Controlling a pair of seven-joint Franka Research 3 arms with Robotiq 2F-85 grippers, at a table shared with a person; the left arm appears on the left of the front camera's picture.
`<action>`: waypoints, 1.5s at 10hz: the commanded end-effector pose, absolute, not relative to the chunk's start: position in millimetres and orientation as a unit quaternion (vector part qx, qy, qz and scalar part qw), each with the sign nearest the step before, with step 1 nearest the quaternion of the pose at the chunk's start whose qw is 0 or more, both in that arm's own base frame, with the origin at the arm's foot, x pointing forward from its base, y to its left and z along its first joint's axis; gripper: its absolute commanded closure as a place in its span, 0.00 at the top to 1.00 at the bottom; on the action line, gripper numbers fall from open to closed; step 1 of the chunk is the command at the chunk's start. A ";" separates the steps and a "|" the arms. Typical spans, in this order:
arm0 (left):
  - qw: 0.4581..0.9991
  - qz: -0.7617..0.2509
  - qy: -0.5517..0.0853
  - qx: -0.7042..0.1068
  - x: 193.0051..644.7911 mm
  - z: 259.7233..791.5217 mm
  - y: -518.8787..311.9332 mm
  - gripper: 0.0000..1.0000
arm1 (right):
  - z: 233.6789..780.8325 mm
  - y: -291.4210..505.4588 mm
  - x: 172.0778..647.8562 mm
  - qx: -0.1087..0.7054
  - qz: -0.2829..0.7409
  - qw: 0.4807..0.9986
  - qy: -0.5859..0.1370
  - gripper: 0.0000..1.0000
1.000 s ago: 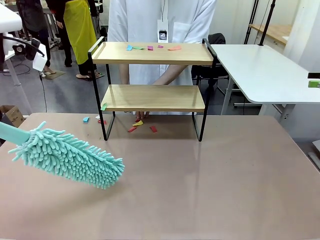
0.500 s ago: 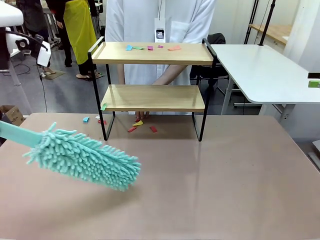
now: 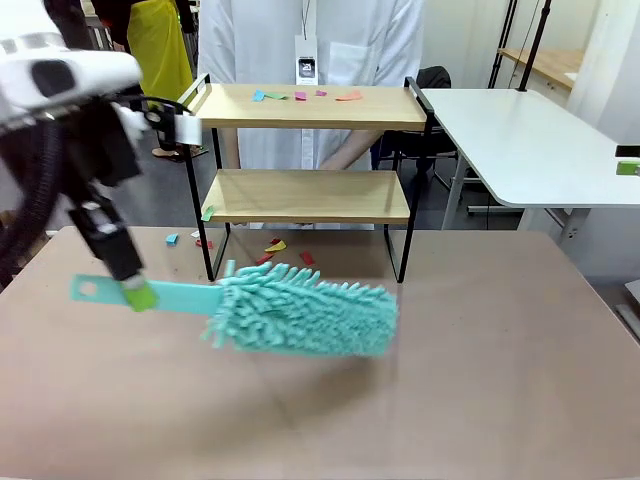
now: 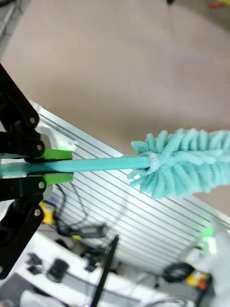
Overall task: Clean the shelf.
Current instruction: Clean the specific section of the Shelf indicated by the human with the Duster.
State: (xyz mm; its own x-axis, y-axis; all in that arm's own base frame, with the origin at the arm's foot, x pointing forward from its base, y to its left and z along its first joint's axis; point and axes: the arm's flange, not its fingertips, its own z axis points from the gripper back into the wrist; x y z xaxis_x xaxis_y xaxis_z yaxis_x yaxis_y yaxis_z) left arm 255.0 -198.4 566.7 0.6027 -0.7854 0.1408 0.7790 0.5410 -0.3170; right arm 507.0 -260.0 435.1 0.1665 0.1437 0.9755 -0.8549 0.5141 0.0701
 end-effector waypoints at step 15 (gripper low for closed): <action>0.965 -0.147 -0.129 -0.174 255.9 474.6 -365.7 0.13 | 437.6 -259.2 507.4 0.332 0.365 0.686 -0.534 1.00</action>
State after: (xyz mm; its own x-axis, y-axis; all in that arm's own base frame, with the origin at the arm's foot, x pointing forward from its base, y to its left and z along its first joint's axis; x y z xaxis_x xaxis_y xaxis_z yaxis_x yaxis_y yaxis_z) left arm 256.8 -348.4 479.0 0.8977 -0.3201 0.3027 0.4076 0.8641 -0.2952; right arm 507.0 -260.0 435.1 0.1664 0.1436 0.9755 -0.8548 0.5141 0.0701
